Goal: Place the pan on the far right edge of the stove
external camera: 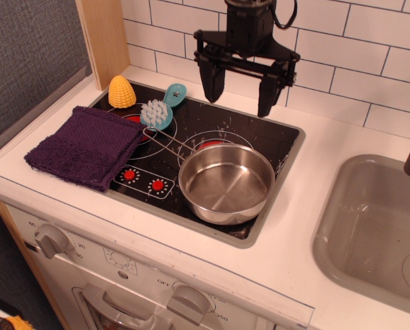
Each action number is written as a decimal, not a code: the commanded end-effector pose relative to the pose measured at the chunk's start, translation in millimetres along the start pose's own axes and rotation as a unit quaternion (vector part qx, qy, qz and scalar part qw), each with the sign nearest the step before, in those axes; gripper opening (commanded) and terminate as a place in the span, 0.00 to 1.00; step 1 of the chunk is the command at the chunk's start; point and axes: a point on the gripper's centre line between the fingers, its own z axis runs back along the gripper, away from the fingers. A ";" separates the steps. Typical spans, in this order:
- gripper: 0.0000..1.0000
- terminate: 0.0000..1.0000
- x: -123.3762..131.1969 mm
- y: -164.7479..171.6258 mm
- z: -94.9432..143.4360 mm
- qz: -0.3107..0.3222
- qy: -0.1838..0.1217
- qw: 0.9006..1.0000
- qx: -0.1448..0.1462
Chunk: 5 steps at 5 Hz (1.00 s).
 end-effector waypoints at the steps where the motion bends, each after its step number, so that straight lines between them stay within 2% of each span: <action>1: 1.00 0.00 -27.8 -28.4 5.1 -0.019 -0.037 0.999 -0.027; 3: 1.00 0.00 -50.3 -34.2 -22.3 -0.022 -0.022 0.999 -0.043; 5: 1.00 0.00 -58.7 -53.1 -43.9 -0.051 -0.028 0.997 -0.059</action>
